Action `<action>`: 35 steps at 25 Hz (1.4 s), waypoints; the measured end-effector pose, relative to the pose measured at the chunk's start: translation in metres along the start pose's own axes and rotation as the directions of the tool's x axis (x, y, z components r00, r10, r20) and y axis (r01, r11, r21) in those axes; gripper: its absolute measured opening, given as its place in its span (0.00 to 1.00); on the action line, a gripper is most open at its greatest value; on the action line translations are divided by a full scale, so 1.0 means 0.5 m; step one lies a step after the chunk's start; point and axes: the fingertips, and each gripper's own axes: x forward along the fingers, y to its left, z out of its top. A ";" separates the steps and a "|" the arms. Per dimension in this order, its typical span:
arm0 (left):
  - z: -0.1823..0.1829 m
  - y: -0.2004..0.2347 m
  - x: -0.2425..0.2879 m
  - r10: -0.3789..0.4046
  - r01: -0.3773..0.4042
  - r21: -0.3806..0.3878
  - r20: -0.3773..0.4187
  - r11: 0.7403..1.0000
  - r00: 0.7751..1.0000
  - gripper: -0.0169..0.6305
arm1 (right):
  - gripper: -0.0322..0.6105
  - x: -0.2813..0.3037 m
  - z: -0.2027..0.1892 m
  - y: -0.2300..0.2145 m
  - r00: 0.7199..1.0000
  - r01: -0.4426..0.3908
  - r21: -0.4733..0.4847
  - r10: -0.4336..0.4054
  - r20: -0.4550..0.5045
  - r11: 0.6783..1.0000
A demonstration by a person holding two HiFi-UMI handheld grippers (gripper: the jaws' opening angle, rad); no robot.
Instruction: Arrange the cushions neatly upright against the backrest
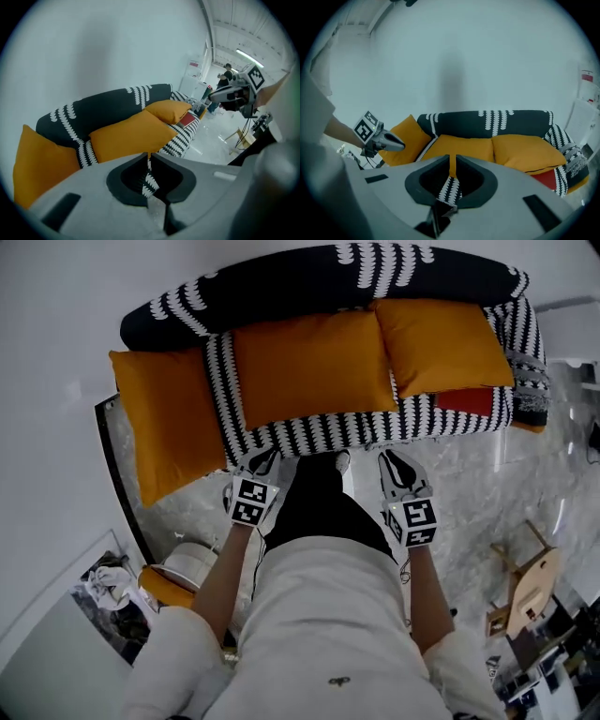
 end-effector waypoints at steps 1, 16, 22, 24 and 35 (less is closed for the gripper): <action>-0.012 0.026 0.016 0.008 -0.009 -0.019 -0.018 1.000 1.000 0.05 | 0.06 0.021 -0.005 -0.011 0.999 -0.003 -0.022 0.002 -0.034 1.000; -0.252 0.255 0.200 -0.044 0.009 -0.086 -0.411 0.996 0.911 0.24 | 0.24 0.284 -0.179 -0.145 0.869 -0.088 -0.284 -0.066 -0.490 0.955; -0.346 0.273 0.236 -0.086 0.015 -0.145 -0.499 0.989 0.863 0.39 | 0.30 0.346 -0.287 -0.224 0.778 -0.041 -0.334 -0.179 -0.602 0.942; -0.357 0.286 0.252 -0.076 -0.007 -0.163 -0.496 0.987 0.865 0.42 | 0.32 0.363 -0.315 -0.246 0.752 -0.050 -0.364 -0.205 -0.627 0.930; -0.400 0.342 0.365 0.010 -0.130 -0.224 -0.471 0.966 0.882 0.53 | 0.38 0.456 -0.424 -0.332 0.668 -0.072 -0.498 -0.329 -0.668 0.864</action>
